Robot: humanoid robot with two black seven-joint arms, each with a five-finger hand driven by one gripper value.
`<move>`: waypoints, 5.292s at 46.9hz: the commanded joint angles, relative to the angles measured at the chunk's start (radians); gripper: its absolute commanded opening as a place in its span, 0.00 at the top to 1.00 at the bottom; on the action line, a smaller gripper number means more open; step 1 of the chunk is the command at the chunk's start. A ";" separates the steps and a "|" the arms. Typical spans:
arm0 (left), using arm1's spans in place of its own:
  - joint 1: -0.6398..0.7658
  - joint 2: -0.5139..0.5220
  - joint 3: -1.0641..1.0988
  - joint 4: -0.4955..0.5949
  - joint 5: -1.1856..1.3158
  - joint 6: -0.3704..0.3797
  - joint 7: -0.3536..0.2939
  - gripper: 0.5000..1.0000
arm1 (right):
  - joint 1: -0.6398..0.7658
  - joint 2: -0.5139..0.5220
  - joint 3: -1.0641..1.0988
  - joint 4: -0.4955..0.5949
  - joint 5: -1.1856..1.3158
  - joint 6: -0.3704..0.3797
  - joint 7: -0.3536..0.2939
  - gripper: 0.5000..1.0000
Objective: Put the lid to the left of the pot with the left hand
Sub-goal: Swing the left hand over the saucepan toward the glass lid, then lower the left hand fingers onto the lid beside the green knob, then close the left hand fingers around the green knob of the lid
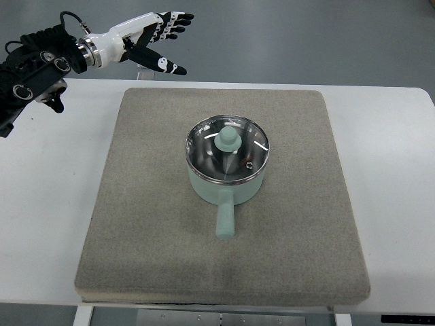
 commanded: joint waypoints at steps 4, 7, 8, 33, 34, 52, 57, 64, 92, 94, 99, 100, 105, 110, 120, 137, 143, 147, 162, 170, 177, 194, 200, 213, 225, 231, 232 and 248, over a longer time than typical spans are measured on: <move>-0.052 0.039 0.000 -0.125 0.207 -0.020 -0.003 0.05 | 0.000 0.000 -0.001 0.000 0.000 0.000 0.000 0.16; -0.069 0.039 0.000 -0.159 0.322 -0.023 -0.011 0.05 | 0.000 0.000 -0.001 0.000 0.000 0.000 0.000 0.16; -0.074 0.039 0.000 -0.168 0.359 -0.024 -0.016 0.05 | 0.000 0.000 -0.001 0.000 0.000 0.000 0.000 0.16; -0.181 0.104 0.000 -0.395 0.522 -0.185 -0.103 0.04 | 0.000 0.000 -0.001 0.000 0.000 0.000 0.000 0.16; -0.183 0.112 0.000 -0.409 0.537 -0.185 -0.111 0.04 | 0.000 0.000 -0.001 0.000 0.000 0.000 0.000 0.16; -0.290 0.114 0.043 -0.502 0.758 -0.214 -0.137 0.03 | 0.000 0.000 -0.001 0.000 0.000 0.000 0.000 0.16; -0.322 0.108 0.098 -0.507 0.766 -0.227 -0.137 0.03 | 0.000 0.000 -0.001 0.000 0.000 0.000 0.000 0.16; -0.354 0.077 0.173 -0.498 0.779 -0.222 -0.137 0.04 | 0.000 0.000 0.001 0.000 0.000 0.000 0.000 0.16; -0.342 0.000 0.182 -0.489 0.896 -0.115 -0.137 0.05 | 0.000 0.000 -0.001 0.000 0.000 0.000 0.000 0.16; -0.344 0.000 0.187 -0.489 0.911 -0.113 -0.137 0.05 | 0.000 0.000 -0.001 0.000 0.000 0.000 0.000 0.16; -0.342 -0.001 0.187 -0.489 0.950 -0.104 -0.137 0.05 | 0.001 0.000 -0.001 0.000 0.000 0.000 0.000 0.16; -0.342 -0.001 0.187 -0.487 0.951 -0.100 -0.137 0.05 | 0.000 0.000 0.001 0.000 0.000 0.000 0.000 0.16; -0.339 -0.003 0.185 -0.487 0.945 -0.087 -0.137 0.05 | 0.000 0.000 -0.001 0.000 0.000 0.000 0.000 0.16; -0.336 -0.001 0.185 -0.489 0.941 -0.086 -0.137 0.04 | 0.000 0.000 -0.001 0.000 0.000 0.000 0.000 0.16; -0.314 -0.001 0.187 -0.487 0.942 -0.086 -0.137 0.04 | 0.000 0.000 -0.001 0.000 0.000 0.000 0.000 0.16; -0.293 -0.003 0.181 -0.475 0.938 -0.075 -0.137 0.02 | 0.000 0.000 -0.001 0.000 0.000 0.000 0.000 0.16; -0.288 -0.003 0.181 -0.475 0.936 -0.073 -0.137 0.02 | 0.000 0.000 -0.001 0.000 0.000 0.000 0.000 0.16; -0.287 -0.003 0.181 -0.475 0.936 -0.073 -0.137 0.02 | 0.001 0.000 -0.001 0.000 0.000 0.000 0.000 0.16; -0.268 -0.026 0.185 -0.475 0.939 -0.021 -0.137 0.03 | 0.000 0.000 -0.001 0.000 0.000 0.000 0.000 0.16; -0.268 -0.026 0.178 -0.470 0.934 -0.015 -0.137 0.03 | 0.000 0.000 -0.001 0.000 0.000 0.000 0.000 0.16; -0.268 -0.026 0.179 -0.467 0.936 -0.018 -0.137 0.03 | 0.000 0.000 -0.001 0.000 0.000 0.000 0.000 0.16; -0.267 -0.026 0.179 -0.459 0.948 -0.012 -0.137 0.05 | 0.000 0.000 -0.001 0.000 0.000 0.000 0.000 0.16; -0.267 -0.026 0.179 -0.459 0.950 -0.009 -0.137 0.05 | 0.000 0.000 0.001 0.000 0.000 0.000 0.000 0.16; -0.268 -0.027 0.185 -0.461 0.953 -0.011 -0.137 0.08 | 0.000 0.000 -0.001 0.000 0.000 0.000 0.000 0.16; -0.267 -0.026 0.187 -0.459 0.961 -0.011 -0.137 0.20 | 0.000 0.000 -0.001 0.000 0.000 0.000 0.000 0.16; -0.267 -0.026 0.187 -0.458 0.961 -0.011 -0.137 0.20 | 0.000 0.000 -0.001 0.000 0.000 0.000 -0.001 0.16; -0.267 -0.027 0.187 -0.458 0.961 -0.011 -0.137 0.21 | 0.000 0.000 -0.001 0.000 0.000 0.000 0.000 0.16; -0.259 -0.030 0.184 -0.450 0.961 -0.007 -0.137 0.50 | 0.000 0.000 -0.001 0.000 0.000 0.000 0.000 0.16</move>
